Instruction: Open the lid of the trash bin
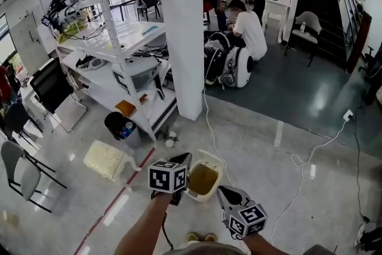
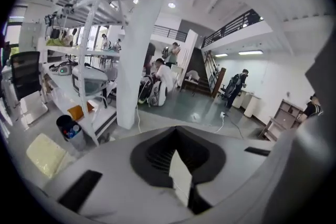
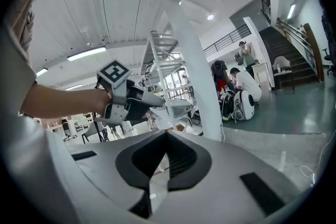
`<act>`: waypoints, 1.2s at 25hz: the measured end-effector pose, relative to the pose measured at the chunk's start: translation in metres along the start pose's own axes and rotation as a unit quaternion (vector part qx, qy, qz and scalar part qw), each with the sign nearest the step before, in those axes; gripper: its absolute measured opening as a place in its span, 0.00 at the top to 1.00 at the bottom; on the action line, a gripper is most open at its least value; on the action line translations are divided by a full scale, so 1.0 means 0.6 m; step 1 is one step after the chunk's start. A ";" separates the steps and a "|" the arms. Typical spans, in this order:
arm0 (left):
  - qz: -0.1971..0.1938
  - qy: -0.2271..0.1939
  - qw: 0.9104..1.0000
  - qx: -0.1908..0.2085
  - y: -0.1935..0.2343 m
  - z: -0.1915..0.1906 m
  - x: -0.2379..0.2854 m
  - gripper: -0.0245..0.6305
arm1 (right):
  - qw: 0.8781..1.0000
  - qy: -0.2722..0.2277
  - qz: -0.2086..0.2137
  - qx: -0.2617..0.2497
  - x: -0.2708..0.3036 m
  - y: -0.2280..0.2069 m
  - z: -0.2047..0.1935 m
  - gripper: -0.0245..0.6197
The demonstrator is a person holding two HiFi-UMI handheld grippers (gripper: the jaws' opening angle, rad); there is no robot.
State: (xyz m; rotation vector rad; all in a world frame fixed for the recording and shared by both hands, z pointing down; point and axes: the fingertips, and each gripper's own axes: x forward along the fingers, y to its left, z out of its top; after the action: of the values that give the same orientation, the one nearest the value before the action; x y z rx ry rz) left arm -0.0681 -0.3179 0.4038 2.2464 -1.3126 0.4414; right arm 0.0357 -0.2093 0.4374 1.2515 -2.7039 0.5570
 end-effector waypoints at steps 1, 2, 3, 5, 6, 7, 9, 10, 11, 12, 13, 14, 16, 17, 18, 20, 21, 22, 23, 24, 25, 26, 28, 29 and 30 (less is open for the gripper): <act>-0.008 -0.014 1.000 0.005 -0.013 0.013 -0.024 0.97 | 1.000 -0.002 0.000 -0.004 -0.002 0.007 0.007 0.92; -0.016 -0.027 0.999 0.009 -0.026 0.024 -0.046 0.97 | 1.000 -0.004 -0.001 -0.009 -0.004 0.014 0.013 0.92; -0.025 -0.039 0.999 0.013 -0.038 0.032 -0.068 0.97 | 1.000 -0.005 -0.003 -0.016 -0.005 0.020 0.018 0.92; -0.034 -0.063 0.997 0.021 -0.055 0.044 -0.109 0.97 | 1.000 -0.011 -0.004 -0.024 -0.004 0.031 0.024 0.92; -0.037 -0.077 0.996 0.024 -0.061 0.049 -0.128 0.97 | 1.000 -0.015 -0.005 -0.025 -0.003 0.035 0.028 0.92; -0.041 -0.092 0.995 0.022 -0.067 0.055 -0.145 0.97 | 0.999 -0.021 -0.006 -0.025 -0.004 0.038 0.034 0.92; -0.050 -0.122 0.991 0.016 -0.081 0.061 -0.171 0.97 | 0.999 -0.032 -0.010 -0.029 -0.014 0.040 0.049 0.92; -0.051 -0.135 0.989 0.018 -0.088 0.062 -0.181 0.97 | 0.999 -0.037 -0.013 -0.035 -0.020 0.040 0.059 0.92; -0.049 -0.147 0.988 0.025 -0.094 0.063 -0.190 0.97 | 0.998 -0.043 -0.016 -0.042 -0.026 0.041 0.069 0.92; -0.047 -0.159 0.986 0.034 -0.099 0.062 -0.199 0.97 | 0.997 -0.048 -0.018 -0.048 -0.030 0.042 0.078 0.92; -0.045 -0.170 0.983 0.044 -0.105 0.060 -0.207 0.97 | 0.997 -0.054 -0.020 -0.055 -0.033 0.044 0.087 0.92; -0.047 -0.180 0.981 0.055 -0.113 0.057 -0.214 0.97 | 0.996 -0.060 -0.021 -0.060 -0.037 0.046 0.095 0.92; -0.051 -0.199 0.975 0.078 -0.131 0.051 -0.224 0.97 | 0.994 -0.072 -0.024 -0.073 -0.048 0.051 0.115 0.92; -0.053 -0.209 0.973 0.089 -0.139 0.049 -0.228 0.97 | 0.993 -0.077 -0.026 -0.081 -0.053 0.053 0.126 0.92; -0.053 -0.218 0.970 0.097 -0.145 0.048 -0.232 0.97 | 0.992 -0.083 -0.027 -0.088 -0.058 0.056 0.137 0.92; -0.052 -0.236 0.964 0.112 -0.152 0.045 -0.240 0.97 | 0.990 -0.095 -0.027 -0.099 -0.065 0.063 0.153 0.92; -0.050 -0.243 0.962 0.116 -0.153 0.042 -0.244 0.97 | 0.989 -0.100 -0.026 -0.103 -0.068 0.067 0.160 0.92; -0.049 -0.248 0.960 0.118 -0.154 0.039 -0.247 0.97 | 0.988 -0.106 -0.025 -0.107 -0.071 0.071 0.165 0.92; -0.049 -0.249 0.960 0.117 -0.155 0.034 -0.250 0.97 | 0.987 -0.111 -0.022 -0.110 -0.074 0.076 0.170 0.92; -0.049 -0.247 0.961 0.117 -0.155 0.028 -0.252 0.97 | 0.987 -0.117 -0.020 -0.113 -0.078 0.080 0.175 0.92; -0.049 -0.245 0.961 0.116 -0.155 0.021 -0.253 0.97 | 0.986 -0.122 -0.018 -0.115 -0.081 0.083 0.179 0.92; -0.048 -0.244 0.962 0.115 -0.155 0.015 -0.254 0.97 | 0.985 -0.127 -0.017 -0.117 -0.084 0.084 0.182 0.92; -0.045 -0.245 0.962 0.111 -0.151 0.008 -0.254 0.97 | 0.984 -0.134 -0.017 -0.117 -0.088 0.085 0.185 0.92; -0.044 -0.248 0.962 0.108 -0.150 0.006 -0.254 0.97 | 0.983 -0.138 -0.017 -0.117 -0.089 0.085 0.185 0.92; -0.043 -0.251 0.961 0.105 -0.149 0.006 -0.255 0.97 | 0.983 -0.143 -0.018 -0.117 -0.091 0.085 0.186 0.92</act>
State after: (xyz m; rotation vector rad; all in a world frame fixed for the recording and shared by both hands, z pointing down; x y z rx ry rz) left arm -0.0638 -0.1738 0.3007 2.6990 -1.4510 -0.0362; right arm 0.0386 -0.1816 0.3057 1.4050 -2.8572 0.0524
